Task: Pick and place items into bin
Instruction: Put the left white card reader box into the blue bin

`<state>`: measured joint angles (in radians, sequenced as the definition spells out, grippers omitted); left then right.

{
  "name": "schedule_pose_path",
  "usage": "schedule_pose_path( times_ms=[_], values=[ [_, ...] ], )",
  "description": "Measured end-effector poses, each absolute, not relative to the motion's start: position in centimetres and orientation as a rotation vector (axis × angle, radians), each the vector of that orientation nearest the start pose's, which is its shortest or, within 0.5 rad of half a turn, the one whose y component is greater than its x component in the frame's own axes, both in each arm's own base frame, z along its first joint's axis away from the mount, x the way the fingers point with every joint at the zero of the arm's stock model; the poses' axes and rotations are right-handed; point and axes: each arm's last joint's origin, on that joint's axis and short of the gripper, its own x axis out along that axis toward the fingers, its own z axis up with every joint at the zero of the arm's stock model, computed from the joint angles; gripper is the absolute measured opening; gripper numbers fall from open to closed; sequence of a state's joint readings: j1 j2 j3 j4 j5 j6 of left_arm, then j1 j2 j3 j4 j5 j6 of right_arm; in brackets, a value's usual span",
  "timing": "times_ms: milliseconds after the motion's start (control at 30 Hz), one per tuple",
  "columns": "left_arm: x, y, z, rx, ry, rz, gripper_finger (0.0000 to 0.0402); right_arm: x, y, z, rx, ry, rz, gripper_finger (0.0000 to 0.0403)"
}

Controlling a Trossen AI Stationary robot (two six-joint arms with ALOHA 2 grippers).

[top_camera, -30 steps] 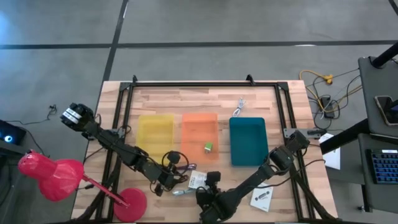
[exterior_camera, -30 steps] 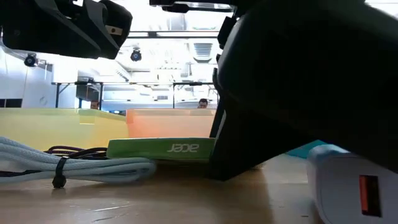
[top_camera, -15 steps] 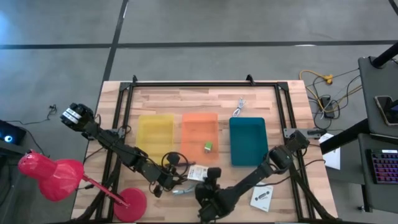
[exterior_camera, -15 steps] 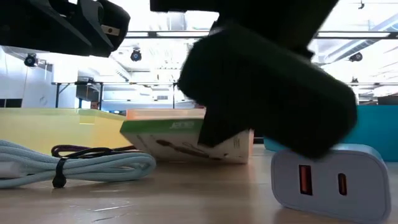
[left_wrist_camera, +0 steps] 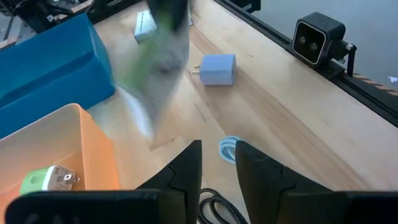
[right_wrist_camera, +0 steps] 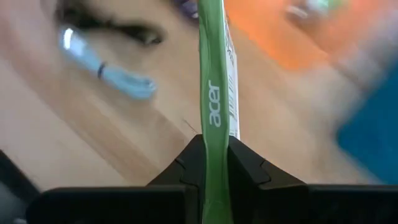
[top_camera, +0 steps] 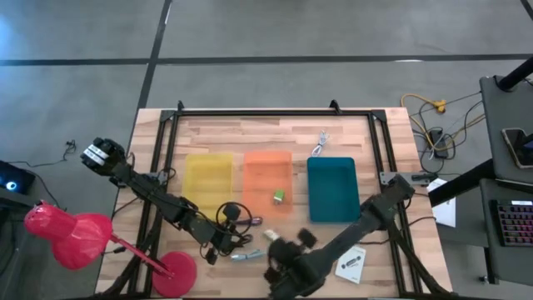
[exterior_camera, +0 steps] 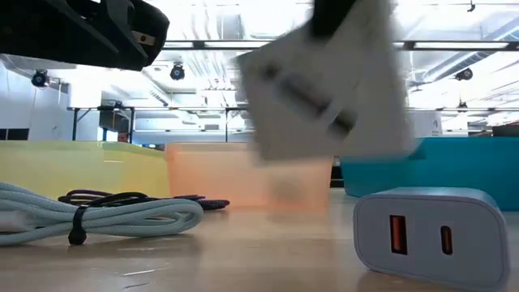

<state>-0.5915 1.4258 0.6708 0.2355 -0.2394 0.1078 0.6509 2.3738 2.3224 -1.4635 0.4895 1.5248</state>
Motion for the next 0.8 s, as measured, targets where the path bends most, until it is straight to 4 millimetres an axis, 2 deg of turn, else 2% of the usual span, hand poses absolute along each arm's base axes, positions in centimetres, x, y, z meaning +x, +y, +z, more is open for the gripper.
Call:
schedule_pose_path(
  times_ms=[100,167,300,400,467,567,633,700,800],
  values=[
    [24.0,-15.3,19.3,0.284,0.466,-0.362,0.0082,35.0,26.5,27.4,0.723,0.824,-0.958,0.0030],
    [24.0,-15.3,19.3,0.236,0.475,-0.349,0.0082,34.1,26.3,29.3,0.787,0.661,-0.946,0.0030],
    [23.8,-15.2,19.0,0.190,0.502,-0.334,0.0082,33.4,23.3,30.8,0.797,0.660,-0.991,0.0029],
    [23.8,-15.2,19.0,0.176,0.511,-0.328,0.0082,33.0,20.2,30.0,0.760,0.777,-1.069,0.0029],
    [23.8,-15.1,18.9,0.177,0.518,-0.327,0.0082,32.0,18.3,29.6,0.760,0.812,-1.124,0.0029],
    [23.7,-15.1,18.7,0.142,0.542,-0.313,0.0082,29.4,15.2,29.2,0.823,0.865,-1.239,0.0029],
    [23.7,-15.1,18.7,0.106,0.550,-0.301,0.0082,27.4,13.4,28.2,0.863,0.907,-1.343,0.0029],
    [23.6,-15.0,18.6,0.093,0.562,-0.292,0.0082,25.5,12.4,27.3,0.912,0.909,-1.414,0.0029],
    [23.7,-15.0,18.6,0.095,0.557,-0.281,0.0082,24.1,11.7,26.4,1.023,0.887,-1.348,0.0036]
  ],
)
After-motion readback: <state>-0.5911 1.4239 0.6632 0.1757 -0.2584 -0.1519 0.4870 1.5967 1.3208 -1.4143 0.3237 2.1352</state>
